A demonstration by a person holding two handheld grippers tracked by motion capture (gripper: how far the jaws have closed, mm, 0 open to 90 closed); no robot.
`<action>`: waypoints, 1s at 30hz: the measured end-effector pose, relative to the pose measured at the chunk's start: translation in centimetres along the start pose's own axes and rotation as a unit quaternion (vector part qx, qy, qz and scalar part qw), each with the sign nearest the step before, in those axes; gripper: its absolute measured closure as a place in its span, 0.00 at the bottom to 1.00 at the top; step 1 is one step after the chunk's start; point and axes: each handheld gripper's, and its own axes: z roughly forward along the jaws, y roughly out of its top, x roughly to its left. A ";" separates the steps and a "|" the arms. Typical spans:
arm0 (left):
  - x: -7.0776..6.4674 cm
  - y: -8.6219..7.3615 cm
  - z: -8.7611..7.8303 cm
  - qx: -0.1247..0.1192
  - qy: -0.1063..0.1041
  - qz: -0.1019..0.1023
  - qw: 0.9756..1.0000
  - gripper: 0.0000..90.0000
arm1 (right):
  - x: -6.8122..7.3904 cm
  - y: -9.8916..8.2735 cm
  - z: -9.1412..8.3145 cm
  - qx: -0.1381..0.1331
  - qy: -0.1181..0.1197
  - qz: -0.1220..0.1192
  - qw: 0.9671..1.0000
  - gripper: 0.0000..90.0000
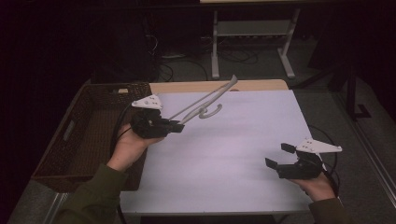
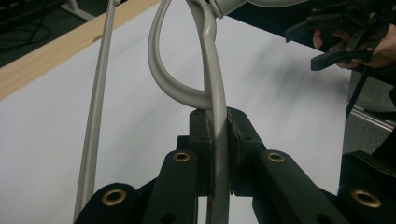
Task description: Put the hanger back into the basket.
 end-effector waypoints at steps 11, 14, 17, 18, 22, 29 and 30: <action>1.8 -0.8 -4.9 -0.008 0.032 -0.010 0.999 0.91 | 0.0 0.1 0.1 -0.003 0.001 -0.002 1.000 0.13; 2.2 -1.3 -6.1 -0.010 0.038 -0.016 0.999 0.91 | -0.1 0.1 0.1 -0.004 -0.003 0.001 1.000 0.12; 2.7 -1.8 -7.2 -0.011 0.046 -0.020 0.999 0.91 | -0.1 0.1 0.1 -0.004 -0.005 0.000 1.000 0.12; 3.0 -2.2 -7.8 -0.014 0.049 -0.023 0.998 0.91 | 0.0 0.1 0.2 -0.003 -0.005 0.000 1.000 0.12; 3.5 -2.9 -9.3 -0.014 0.060 -0.027 0.998 0.91 | 0.0 0.0 0.2 0.000 -0.005 0.002 1.000 0.12; 4.4 -4.3 -11.5 -0.019 0.080 -0.040 0.996 0.91 | -0.1 0.1 0.2 -0.003 -0.008 -0.002 1.000 0.11; 4.7 -4.9 -12.1 -0.016 0.087 -0.044 0.995 0.91 | 0.0 0.1 0.2 -0.003 -0.008 -0.003 1.000 0.11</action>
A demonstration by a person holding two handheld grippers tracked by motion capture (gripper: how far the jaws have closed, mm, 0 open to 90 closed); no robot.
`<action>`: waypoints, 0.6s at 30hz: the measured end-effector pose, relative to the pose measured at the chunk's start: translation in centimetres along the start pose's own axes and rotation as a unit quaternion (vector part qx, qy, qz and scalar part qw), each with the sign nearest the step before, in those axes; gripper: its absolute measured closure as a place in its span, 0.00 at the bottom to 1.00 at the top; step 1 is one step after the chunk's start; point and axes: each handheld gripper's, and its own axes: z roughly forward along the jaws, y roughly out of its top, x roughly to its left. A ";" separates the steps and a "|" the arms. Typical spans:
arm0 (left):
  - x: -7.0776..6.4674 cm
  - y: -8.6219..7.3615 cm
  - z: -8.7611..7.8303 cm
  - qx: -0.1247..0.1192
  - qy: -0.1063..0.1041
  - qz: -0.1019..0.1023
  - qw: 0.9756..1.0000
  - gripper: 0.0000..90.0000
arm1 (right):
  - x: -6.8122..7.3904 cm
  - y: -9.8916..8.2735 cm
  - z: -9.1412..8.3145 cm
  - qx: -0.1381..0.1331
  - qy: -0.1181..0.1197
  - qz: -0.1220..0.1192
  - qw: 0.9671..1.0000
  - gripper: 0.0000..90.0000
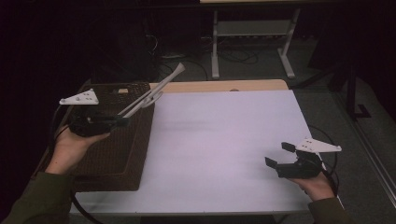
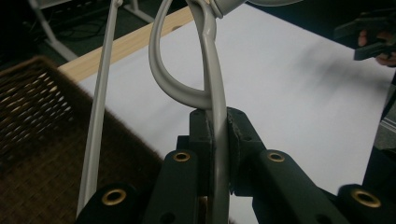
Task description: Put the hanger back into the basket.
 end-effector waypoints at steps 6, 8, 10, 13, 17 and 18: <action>1.0 -1.4 -1.2 0.006 0.015 -0.013 1.000 0.91 | 0.0 0.0 0.1 0.001 -0.001 0.000 1.000 0.11; 1.4 -1.9 -1.7 0.008 0.019 -0.016 1.000 0.91 | 0.0 0.0 0.1 0.000 -0.002 -0.001 1.000 0.11; 1.6 -2.5 -2.0 0.012 0.024 -0.021 0.999 0.91 | 0.0 0.0 0.1 0.000 -0.001 0.000 1.000 0.11; 2.1 -3.2 -2.6 0.022 0.031 -0.020 0.999 0.91 | 0.0 0.1 0.1 -0.001 -0.001 -0.003 1.000 0.11; 2.5 -4.2 -3.4 0.023 0.040 -0.035 0.998 0.91 | 0.0 0.1 0.2 0.000 -0.002 -0.001 1.000 0.11; 2.7 -4.4 -3.6 0.023 0.043 -0.036 0.998 0.91 | 0.0 0.1 0.2 0.000 -0.003 -0.001 1.000 0.11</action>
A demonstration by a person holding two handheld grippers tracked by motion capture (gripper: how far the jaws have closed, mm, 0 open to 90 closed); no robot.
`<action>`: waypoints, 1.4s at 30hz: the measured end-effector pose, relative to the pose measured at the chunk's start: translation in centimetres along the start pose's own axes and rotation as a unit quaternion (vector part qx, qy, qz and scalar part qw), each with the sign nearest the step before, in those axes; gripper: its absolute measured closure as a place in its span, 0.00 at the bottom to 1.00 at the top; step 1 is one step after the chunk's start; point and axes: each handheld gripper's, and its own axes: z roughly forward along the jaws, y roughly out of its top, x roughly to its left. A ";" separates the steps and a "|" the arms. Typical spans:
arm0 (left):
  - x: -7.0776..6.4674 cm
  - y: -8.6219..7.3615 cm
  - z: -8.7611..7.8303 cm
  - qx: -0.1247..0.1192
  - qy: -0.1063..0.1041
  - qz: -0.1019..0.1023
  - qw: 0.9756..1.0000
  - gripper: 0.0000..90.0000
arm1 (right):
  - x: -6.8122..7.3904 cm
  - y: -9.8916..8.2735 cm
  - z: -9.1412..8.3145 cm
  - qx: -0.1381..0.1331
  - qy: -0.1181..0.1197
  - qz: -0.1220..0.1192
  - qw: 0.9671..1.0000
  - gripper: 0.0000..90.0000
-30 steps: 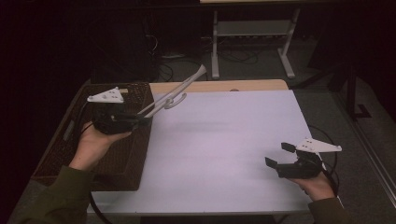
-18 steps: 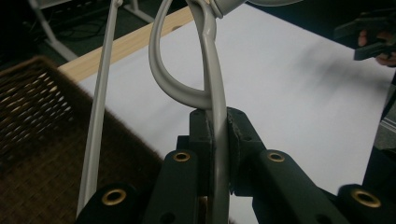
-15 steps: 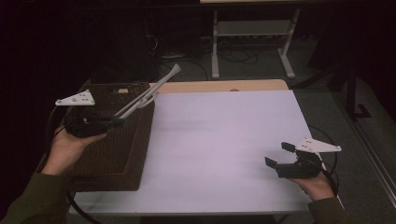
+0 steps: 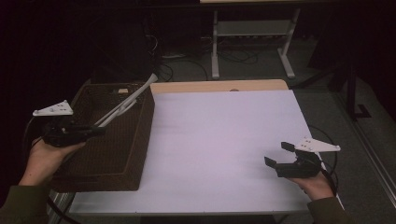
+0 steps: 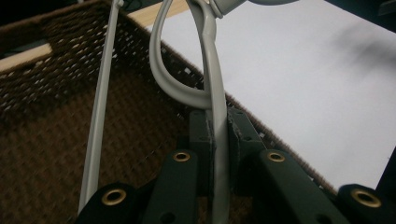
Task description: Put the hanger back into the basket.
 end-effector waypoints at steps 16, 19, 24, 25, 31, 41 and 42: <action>1.6 -2.3 -1.4 0.023 0.017 -0.020 0.999 0.91 | 0.0 0.1 0.1 0.001 -0.001 0.003 1.000 0.11; 1.7 -2.4 -1.2 0.028 0.017 -0.023 0.999 0.91 | 0.0 0.1 0.2 0.001 -0.001 0.002 1.000 0.11; 2.2 -2.6 -0.6 0.039 0.014 -0.027 0.999 0.91 | 0.0 0.1 0.2 0.001 -0.002 0.002 1.000 0.11; 2.2 -2.6 -0.6 0.039 0.014 -0.027 0.999 0.91 | 0.0 0.1 0.2 0.001 -0.002 0.002 1.000 0.11; 2.8 -2.9 0.0 0.053 0.011 -0.030 0.998 0.91 | 0.0 0.1 0.1 0.000 -0.002 0.003 1.000 0.11; 3.6 -3.2 0.8 0.068 0.002 -0.032 0.997 0.91 | 0.0 0.0 0.2 0.000 -0.004 0.002 1.000 0.11; 3.7 -3.2 0.8 0.068 0.000 -0.033 0.997 0.91 | -0.1 0.0 0.1 0.001 -0.004 0.002 1.000 0.11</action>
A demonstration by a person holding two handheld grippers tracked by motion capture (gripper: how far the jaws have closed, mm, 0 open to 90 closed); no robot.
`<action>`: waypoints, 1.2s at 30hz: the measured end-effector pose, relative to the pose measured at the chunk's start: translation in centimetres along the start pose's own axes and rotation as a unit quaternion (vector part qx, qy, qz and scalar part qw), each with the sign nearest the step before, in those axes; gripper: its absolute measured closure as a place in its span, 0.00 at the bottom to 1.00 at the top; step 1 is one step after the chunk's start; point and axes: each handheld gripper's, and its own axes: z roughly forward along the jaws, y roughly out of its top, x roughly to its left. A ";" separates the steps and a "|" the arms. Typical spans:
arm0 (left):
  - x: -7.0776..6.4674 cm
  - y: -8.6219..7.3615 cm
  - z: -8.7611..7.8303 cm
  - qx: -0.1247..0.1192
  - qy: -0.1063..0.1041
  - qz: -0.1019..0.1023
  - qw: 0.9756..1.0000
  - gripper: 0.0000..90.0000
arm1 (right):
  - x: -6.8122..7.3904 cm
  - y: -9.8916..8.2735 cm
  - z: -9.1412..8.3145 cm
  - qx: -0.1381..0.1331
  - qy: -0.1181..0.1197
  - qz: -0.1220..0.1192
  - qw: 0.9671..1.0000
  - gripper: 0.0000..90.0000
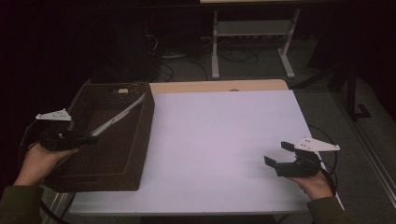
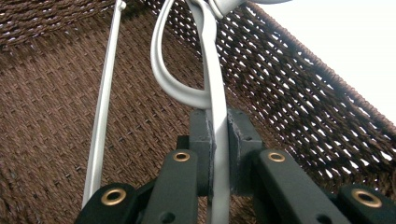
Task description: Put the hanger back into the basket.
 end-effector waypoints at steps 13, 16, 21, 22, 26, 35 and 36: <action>0.5 -0.4 -0.8 -0.044 0.019 0.001 0.999 0.65 | 0.0 0.1 0.0 -0.002 -0.001 0.000 1.000 0.11; 0.3 -0.1 -1.0 -0.049 0.022 0.004 0.999 0.59 | 0.0 0.1 -0.1 -0.002 -0.001 -0.001 1.000 0.11; -0.1 0.4 -1.3 -0.074 0.025 0.005 0.997 0.46 | 0.0 0.3 -0.2 -0.003 -0.001 -0.004 1.000 0.11; -0.2 0.5 -1.3 -0.081 0.025 0.003 0.996 0.40 | 0.0 0.5 -0.2 -0.005 -0.002 -0.005 1.000 0.11; -0.9 0.9 -1.2 -0.098 0.024 0.006 0.995 0.34 | 0.1 0.8 -0.2 -0.008 -0.001 -0.009 1.000 0.11; -2.9 2.1 -1.0 -0.125 0.023 0.013 0.992 0.22 | 0.4 2.1 -0.2 -0.018 0.003 -0.018 1.000 0.11; -3.1 2.2 -1.0 -0.130 0.023 0.012 0.991 0.21 | 0.5 2.2 -0.2 -0.019 0.005 -0.019 1.000 0.11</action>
